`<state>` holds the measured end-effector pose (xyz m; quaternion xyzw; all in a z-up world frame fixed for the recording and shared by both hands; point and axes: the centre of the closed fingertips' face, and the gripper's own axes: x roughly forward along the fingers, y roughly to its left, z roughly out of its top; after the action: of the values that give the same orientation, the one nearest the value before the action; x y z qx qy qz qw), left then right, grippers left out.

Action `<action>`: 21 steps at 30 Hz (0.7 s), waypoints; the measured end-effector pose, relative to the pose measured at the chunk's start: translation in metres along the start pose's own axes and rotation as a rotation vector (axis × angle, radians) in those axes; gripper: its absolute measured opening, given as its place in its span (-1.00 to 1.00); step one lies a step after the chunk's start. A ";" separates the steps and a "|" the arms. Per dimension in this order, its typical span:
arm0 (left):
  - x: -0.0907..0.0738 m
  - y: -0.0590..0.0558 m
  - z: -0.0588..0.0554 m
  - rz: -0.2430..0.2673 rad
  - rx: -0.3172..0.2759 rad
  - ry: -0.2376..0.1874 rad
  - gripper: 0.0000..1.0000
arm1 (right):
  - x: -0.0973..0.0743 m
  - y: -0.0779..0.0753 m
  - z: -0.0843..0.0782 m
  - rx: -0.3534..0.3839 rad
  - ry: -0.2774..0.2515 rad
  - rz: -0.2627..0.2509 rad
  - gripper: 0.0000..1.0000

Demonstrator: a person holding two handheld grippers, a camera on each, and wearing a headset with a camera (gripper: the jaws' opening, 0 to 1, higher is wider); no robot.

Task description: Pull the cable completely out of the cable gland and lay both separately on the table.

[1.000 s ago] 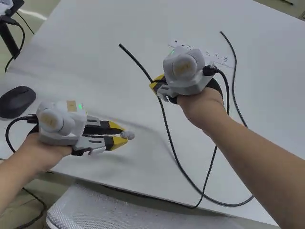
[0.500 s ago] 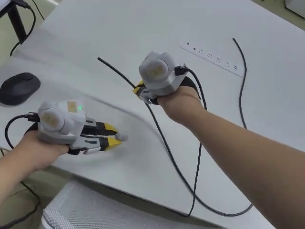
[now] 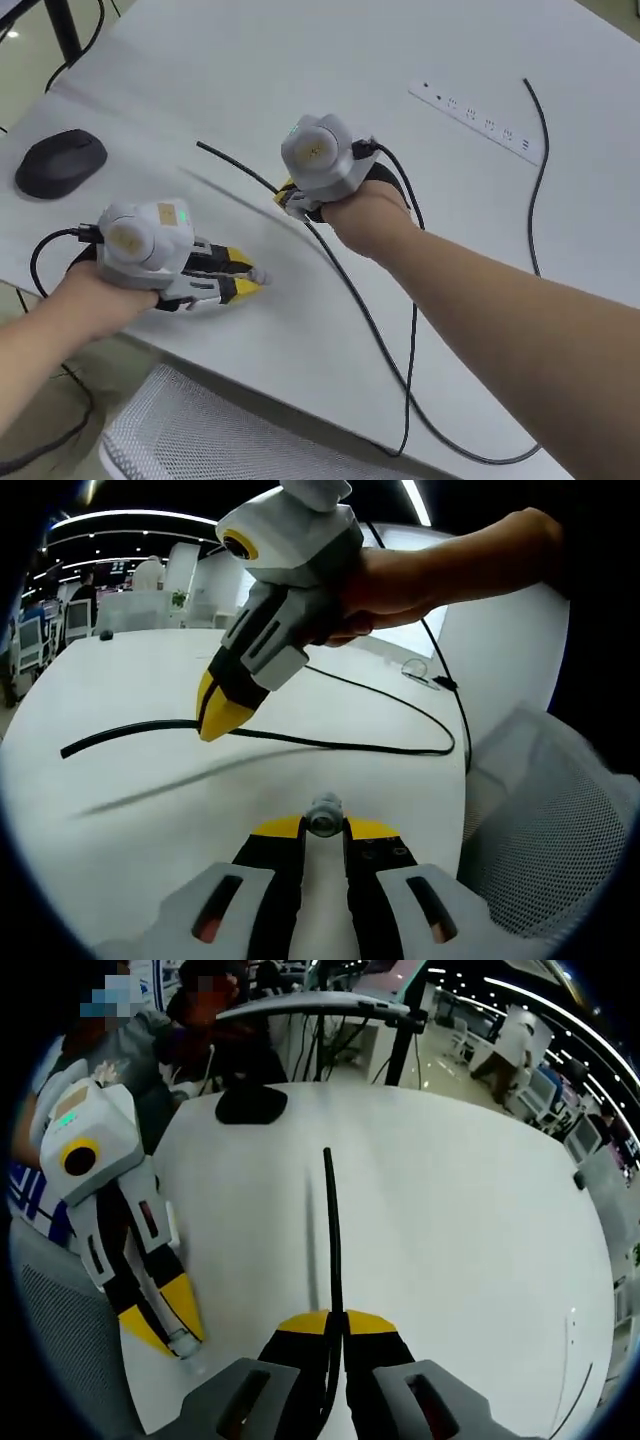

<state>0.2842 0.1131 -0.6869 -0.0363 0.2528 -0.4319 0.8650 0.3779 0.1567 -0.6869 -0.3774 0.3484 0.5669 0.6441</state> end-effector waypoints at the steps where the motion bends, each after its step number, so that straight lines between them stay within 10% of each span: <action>1: 0.000 0.000 -0.001 0.002 0.003 0.001 -0.69 | 0.000 0.000 0.000 -0.001 0.001 0.000 -1.00; 21: -0.001 0.009 -0.013 0.041 0.020 0.056 -0.68 | 0.008 0.005 -0.004 -0.034 0.022 -0.009 -1.00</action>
<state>0.2848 0.1212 -0.7002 -0.0102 0.2732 -0.4174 0.8667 0.3742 0.1574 -0.6967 -0.3961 0.3443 0.5657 0.6361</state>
